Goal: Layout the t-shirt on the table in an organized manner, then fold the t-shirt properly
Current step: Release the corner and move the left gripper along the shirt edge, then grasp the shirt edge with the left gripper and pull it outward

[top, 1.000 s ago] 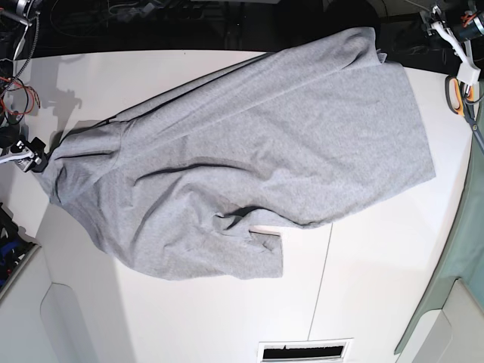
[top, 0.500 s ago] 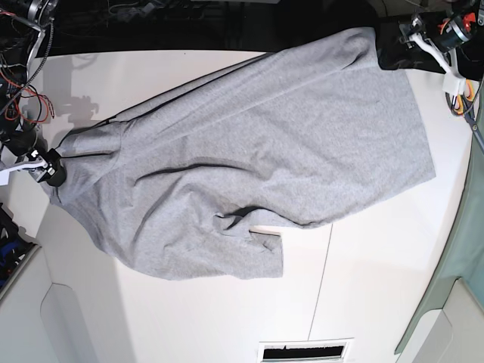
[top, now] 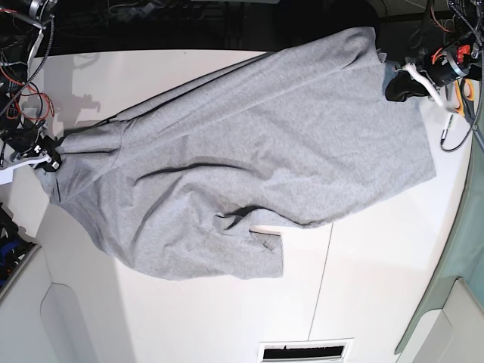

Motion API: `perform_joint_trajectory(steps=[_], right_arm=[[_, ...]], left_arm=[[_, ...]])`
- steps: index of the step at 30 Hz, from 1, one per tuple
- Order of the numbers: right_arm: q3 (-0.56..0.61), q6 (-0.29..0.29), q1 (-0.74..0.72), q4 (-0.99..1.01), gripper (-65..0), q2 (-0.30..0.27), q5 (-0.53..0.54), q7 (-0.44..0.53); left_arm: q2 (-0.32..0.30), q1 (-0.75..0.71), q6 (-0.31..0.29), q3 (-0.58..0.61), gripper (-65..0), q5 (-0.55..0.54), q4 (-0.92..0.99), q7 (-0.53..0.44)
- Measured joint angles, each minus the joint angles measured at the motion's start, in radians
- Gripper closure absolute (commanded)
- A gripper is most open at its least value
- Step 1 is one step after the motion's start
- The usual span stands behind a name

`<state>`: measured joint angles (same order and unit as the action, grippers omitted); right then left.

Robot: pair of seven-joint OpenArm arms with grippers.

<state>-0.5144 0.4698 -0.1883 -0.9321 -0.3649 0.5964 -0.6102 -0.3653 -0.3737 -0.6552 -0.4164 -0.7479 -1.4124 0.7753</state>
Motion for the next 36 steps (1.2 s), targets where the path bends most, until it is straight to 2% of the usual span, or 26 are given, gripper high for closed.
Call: perform_joint_trajectory(steps=[3, 7, 11, 21, 27, 28, 30, 32, 34, 36], right_arm=[[0.0, 0.061, -0.001, 0.0, 0.0, -0.001, 0.001, 0.0], [0.0, 0.063, 0.0, 0.0, 0.0, -0.001, -0.005, 0.0], [0.0, 0.063, 0.0, 0.0, 0.0, -0.001, -0.006, 0.0], [0.0, 0.065, 0.0, 0.0, 0.0, -0.001, -0.008, 0.0], [0.0, 0.065, 0.0, 0.0, 0.0, -0.001, -0.01, -0.003], [0.0, 0.065, 0.0, 0.0, -7.7, -0.001, -0.011, -0.003], [0.0, 0.059, 0.0, 0.0, -24.4, -0.001, -0.015, -0.004], [0.0, 0.054, 0.003, 0.0, -34.7, -0.001, -0.014, -0.011], [0.0, 0.057, 0.006, -0.001, -36.5, -0.005, -0.001, -0.02], [-0.004, 0.057, 0.009, -0.002, -36.5, -0.017, 0.01, -0.038]], left_arm=[[-0.001, 0.069, 0.053, 0.055, -2.5, 0.058, 0.05, -0.042], [-0.001, 0.148, 0.06, 0.076, -2.4, 0.062, 0.129, -0.051], [-0.003, 0.208, 0.039, 0.072, -2.4, 0.05, 0.233, -0.07], [-0.007, 0.431, 0.031, 0.076, -2.4, 0.078, 0.483, -0.097], [-0.026, 0.519, 0.043, 0.148, -3.2, 0.103, 0.55, -0.095], [-0.034, 0.521, 0.037, 0.157, -4.9, 0.08, 0.549, -0.079], [-0.051, 0.516, -0.018, 0.156, -11.1, 0.002, 0.536, -0.001], [-0.081, 0.503, -0.038, 0.154, -18.1, -0.077, 0.507, 0.091], [-0.116, 0.487, -0.035, 0.142, -21.5, -0.144, 0.468, 0.176], [-0.153, 0.467, -0.034, 0.119, -21.5, -0.221, 0.42, 0.206]])
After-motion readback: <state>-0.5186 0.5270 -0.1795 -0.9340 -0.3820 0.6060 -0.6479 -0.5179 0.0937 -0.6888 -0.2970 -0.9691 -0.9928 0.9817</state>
